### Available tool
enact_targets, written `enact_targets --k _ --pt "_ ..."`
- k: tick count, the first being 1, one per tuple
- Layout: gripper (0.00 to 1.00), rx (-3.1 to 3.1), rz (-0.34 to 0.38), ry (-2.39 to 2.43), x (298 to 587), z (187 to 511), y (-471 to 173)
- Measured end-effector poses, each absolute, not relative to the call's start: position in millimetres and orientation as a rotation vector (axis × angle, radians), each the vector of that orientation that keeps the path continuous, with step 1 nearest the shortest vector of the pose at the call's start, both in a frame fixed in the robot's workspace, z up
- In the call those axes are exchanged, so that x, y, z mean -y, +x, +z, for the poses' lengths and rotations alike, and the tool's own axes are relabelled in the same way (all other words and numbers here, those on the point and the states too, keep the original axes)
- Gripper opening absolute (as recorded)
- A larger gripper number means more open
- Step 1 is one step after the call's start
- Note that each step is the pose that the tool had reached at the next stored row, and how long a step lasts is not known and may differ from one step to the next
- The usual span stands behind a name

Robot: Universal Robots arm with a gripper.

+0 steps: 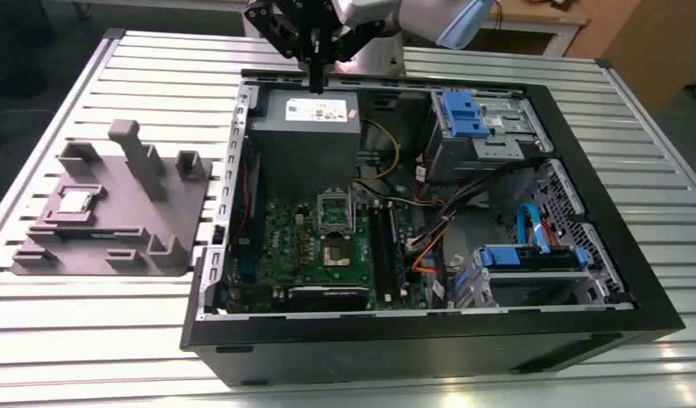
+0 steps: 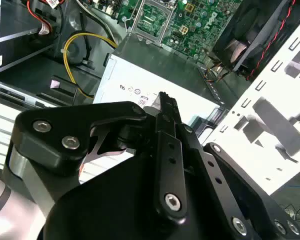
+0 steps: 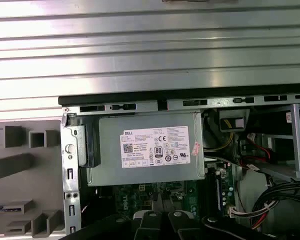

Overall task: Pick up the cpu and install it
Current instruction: 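Reach for the cpu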

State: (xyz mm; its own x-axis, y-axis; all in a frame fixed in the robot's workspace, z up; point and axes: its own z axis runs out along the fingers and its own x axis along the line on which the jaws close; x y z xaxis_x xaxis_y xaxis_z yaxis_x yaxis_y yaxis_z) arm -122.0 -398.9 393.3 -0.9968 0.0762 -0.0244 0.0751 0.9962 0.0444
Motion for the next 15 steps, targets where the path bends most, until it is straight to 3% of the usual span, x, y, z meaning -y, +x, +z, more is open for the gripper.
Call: enact_targets --k 15 --pt "0.1 -3.112 0.068 0.118 398.9 393.3 -122.2"
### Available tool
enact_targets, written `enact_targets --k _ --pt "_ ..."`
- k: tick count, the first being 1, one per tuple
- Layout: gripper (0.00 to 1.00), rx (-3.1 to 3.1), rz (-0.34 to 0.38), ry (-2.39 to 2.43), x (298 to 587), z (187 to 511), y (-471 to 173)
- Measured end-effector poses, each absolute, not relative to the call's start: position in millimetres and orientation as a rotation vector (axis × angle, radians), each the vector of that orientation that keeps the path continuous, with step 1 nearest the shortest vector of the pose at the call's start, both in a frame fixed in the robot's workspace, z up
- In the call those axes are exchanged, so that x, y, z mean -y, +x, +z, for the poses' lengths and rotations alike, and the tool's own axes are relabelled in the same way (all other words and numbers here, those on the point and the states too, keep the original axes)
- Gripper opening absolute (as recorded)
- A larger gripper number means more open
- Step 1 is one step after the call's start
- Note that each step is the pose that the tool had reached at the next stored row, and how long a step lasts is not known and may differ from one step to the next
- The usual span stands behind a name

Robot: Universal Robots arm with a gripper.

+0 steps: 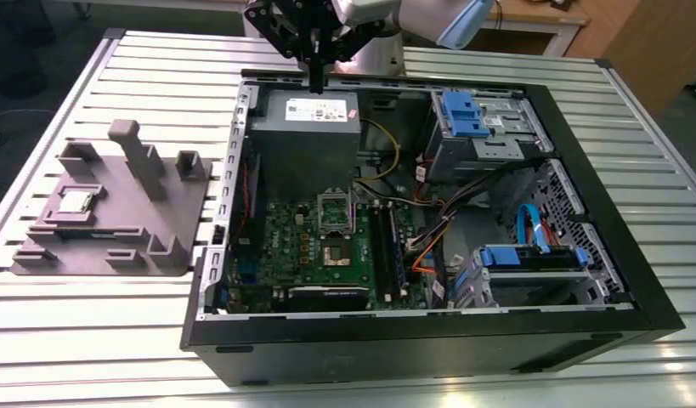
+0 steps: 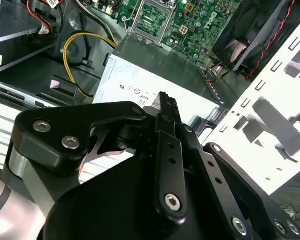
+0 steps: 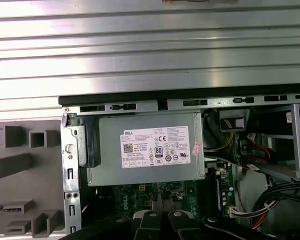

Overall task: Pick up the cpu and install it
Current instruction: 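Reach for the cpu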

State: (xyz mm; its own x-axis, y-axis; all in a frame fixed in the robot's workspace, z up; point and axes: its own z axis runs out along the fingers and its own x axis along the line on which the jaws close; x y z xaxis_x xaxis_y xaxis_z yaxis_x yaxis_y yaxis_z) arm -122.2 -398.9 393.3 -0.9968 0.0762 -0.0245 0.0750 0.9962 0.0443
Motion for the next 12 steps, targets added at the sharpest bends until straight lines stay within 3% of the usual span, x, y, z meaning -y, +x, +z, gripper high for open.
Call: enact_targets --k 12 --pt "0.1 -3.113 0.068 0.118 398.9 392.9 -122.6"
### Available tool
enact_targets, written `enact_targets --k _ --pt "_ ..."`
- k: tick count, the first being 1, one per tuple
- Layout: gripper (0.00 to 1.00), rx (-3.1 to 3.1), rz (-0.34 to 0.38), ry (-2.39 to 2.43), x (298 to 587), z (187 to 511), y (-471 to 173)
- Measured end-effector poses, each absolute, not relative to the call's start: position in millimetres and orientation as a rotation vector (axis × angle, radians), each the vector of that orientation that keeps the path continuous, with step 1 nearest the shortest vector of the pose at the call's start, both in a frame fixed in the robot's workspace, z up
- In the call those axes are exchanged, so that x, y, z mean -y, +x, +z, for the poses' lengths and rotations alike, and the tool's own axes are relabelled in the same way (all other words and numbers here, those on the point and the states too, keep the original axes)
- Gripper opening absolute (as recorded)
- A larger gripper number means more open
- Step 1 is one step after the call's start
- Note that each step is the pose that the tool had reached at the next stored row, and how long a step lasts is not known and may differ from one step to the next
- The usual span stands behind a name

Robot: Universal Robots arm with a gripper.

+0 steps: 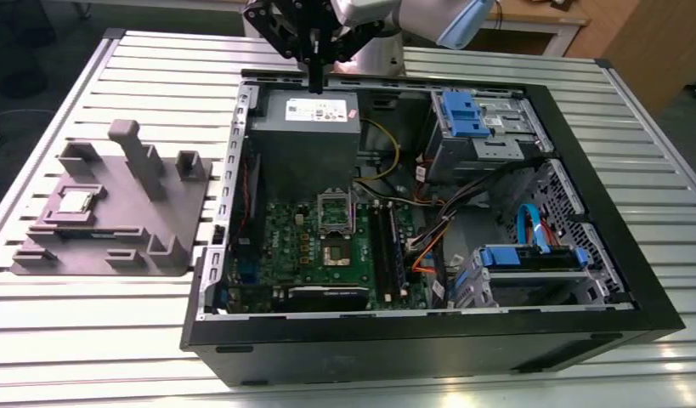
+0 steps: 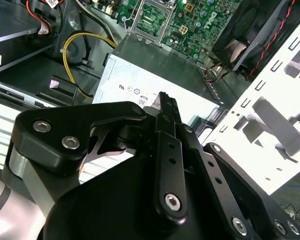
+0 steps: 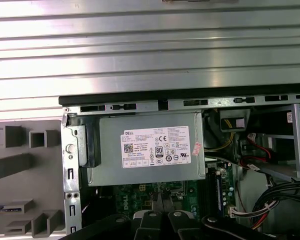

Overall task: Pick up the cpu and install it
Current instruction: 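Reach for the cpu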

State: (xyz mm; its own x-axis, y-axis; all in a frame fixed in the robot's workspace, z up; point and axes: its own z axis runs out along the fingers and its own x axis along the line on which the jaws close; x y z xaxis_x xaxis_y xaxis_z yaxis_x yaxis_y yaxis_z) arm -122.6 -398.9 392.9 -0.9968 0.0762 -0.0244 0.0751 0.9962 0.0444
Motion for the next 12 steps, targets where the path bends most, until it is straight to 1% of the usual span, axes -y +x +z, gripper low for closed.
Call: enact_targets --k 12 --pt "0.1 -3.113 0.068 0.118 398.9 392.1 -130.3"
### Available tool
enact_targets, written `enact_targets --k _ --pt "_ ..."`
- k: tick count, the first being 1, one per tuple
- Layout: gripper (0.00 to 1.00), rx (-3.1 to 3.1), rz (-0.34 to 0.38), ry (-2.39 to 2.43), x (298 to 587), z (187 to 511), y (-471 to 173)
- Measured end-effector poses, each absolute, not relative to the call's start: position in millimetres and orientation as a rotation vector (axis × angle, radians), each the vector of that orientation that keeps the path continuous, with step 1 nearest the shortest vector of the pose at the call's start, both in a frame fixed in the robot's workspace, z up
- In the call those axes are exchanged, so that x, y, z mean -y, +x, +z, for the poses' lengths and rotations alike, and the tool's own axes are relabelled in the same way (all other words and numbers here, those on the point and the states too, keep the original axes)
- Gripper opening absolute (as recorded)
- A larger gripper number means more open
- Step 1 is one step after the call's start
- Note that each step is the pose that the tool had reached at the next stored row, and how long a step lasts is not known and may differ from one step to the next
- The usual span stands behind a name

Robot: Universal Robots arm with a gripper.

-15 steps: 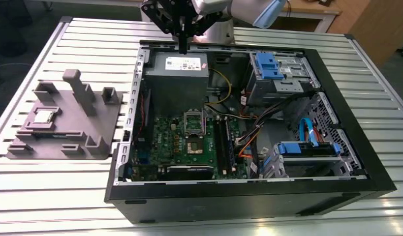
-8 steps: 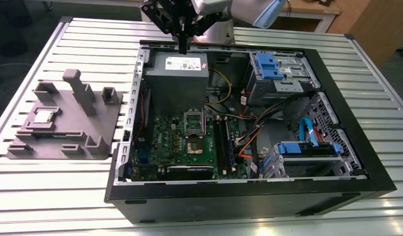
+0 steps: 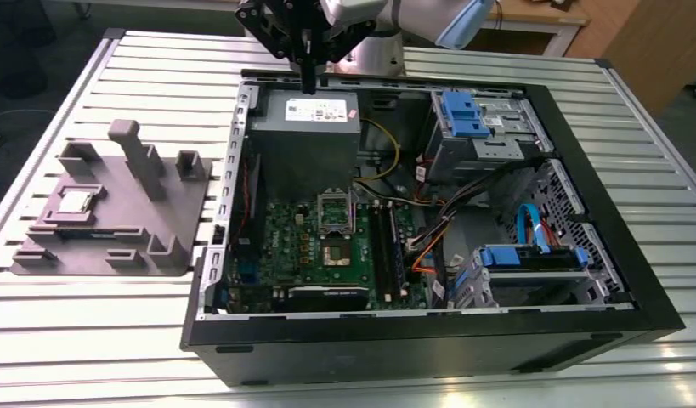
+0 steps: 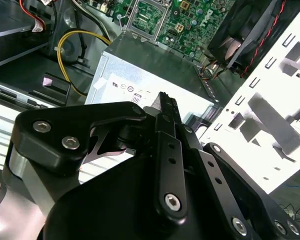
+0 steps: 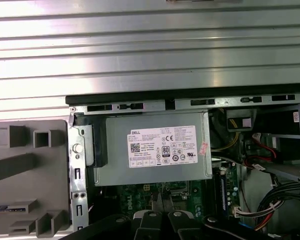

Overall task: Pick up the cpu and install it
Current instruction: 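Reach for the cpu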

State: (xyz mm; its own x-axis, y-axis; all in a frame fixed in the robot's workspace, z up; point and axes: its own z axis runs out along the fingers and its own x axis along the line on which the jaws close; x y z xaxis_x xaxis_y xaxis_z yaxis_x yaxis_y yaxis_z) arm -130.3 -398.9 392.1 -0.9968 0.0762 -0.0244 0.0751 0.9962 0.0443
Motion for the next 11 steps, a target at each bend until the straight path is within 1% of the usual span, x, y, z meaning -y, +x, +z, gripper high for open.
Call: enact_targets --k 11 --pt "0.1 -3.113 0.068 0.118 398.9 392.1 -134.7"
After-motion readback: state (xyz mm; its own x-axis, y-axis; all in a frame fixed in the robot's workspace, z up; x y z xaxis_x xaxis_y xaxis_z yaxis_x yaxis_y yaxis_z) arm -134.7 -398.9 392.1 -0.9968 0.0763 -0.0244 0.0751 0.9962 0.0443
